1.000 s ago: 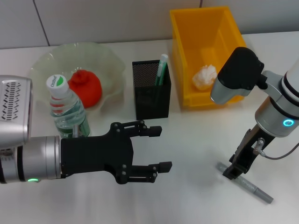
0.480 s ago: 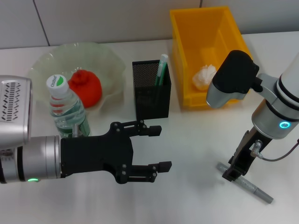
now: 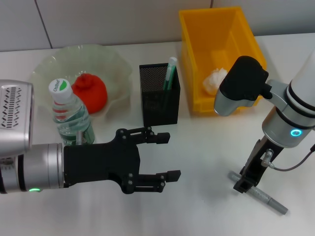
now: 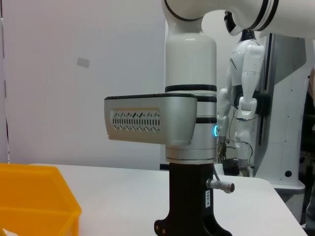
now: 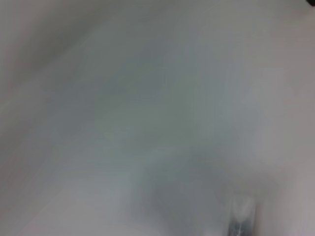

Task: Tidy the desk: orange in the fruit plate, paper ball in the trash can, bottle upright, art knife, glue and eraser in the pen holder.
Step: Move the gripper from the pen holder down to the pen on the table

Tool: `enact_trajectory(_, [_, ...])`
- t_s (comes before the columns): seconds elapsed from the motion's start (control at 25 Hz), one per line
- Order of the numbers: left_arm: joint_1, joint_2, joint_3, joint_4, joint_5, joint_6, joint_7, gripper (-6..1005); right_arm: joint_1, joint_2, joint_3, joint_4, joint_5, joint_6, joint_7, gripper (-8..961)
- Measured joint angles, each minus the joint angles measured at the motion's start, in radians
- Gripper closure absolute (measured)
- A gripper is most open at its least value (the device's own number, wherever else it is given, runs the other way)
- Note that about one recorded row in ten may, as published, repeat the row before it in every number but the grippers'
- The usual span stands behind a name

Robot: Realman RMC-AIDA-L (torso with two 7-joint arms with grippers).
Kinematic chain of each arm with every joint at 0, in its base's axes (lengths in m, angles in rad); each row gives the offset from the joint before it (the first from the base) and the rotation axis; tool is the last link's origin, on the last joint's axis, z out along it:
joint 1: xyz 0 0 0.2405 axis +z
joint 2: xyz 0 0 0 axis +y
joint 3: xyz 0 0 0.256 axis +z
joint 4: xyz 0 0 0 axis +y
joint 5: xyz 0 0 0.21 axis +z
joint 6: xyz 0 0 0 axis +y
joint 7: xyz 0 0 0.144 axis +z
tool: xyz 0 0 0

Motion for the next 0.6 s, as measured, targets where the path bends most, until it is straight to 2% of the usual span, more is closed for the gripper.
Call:
enact_trajectory(0.48, [-0.001,0.002,-0.002,-0.002,0.0,0.0,0.002,213,0.0,0.0,-0.001,0.005,0.0,0.008,0.003,646])
enact_trajectory(0.6, [-0.001,0.002,-0.002,-0.002,0.0,0.0,0.002,214,0.001,0.0,-0.001,0.006,0.0,0.009,0.005,698])
